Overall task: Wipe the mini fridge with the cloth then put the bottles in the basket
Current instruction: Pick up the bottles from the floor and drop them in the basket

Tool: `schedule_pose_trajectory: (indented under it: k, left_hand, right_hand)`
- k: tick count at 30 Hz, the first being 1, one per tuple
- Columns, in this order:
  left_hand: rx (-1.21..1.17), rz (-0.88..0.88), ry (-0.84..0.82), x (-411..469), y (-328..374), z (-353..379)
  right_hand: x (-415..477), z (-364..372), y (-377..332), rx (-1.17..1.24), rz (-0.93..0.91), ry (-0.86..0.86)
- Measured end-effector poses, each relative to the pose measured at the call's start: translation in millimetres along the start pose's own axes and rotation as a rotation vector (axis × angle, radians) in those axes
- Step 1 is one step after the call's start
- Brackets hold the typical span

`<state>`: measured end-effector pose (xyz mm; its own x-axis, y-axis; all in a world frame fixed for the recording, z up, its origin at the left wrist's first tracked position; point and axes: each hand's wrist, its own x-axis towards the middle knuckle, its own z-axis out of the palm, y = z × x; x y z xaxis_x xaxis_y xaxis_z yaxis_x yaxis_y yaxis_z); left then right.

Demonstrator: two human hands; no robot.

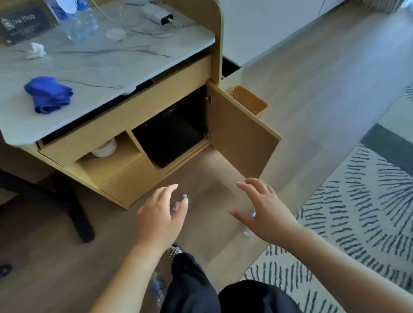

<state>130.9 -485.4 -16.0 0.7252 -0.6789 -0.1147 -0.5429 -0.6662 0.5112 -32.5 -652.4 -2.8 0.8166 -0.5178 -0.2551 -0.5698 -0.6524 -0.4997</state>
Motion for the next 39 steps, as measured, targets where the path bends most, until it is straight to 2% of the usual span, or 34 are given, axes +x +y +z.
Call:
schedule_pose_trajectory:
  k: [5,11,18,25,30,35,39]
  left_hand:
    - [0.016,-0.023,0.007,-31.3,9.5,15.9]
    - [0.040,-0.126,-0.064,-47.9,-16.1,41.2]
    - [0.045,-0.299,-0.175,-72.6,-87.4,87.8]
    - [0.115,-0.315,-0.268,-89.5,-169.8,140.3]
    - [0.153,-0.433,-0.326,-93.8,-240.3,207.9]
    - [0.136,-0.561,-0.328,-85.8,-325.9,323.6]
    - [0.104,-0.676,-0.231,-82.0,-401.9,428.0]
  right_hand:
    - [-26.3,12.7,19.7,0.029,0.008,-0.015]
    - [-24.5,57.6,15.7,0.054,-0.024,-0.094]
    - [-16.1,138.2,15.7,0.001,-0.046,-0.273]
    - [5.9,230.7,25.1,-0.086,-0.043,-0.368]
    - [31.9,320.3,55.3,-0.104,-0.071,-0.417]
    - [73.5,446.8,110.5,-0.122,-0.142,-0.445]
    - [110.5,564.7,160.9,-0.113,-0.194,-0.494]
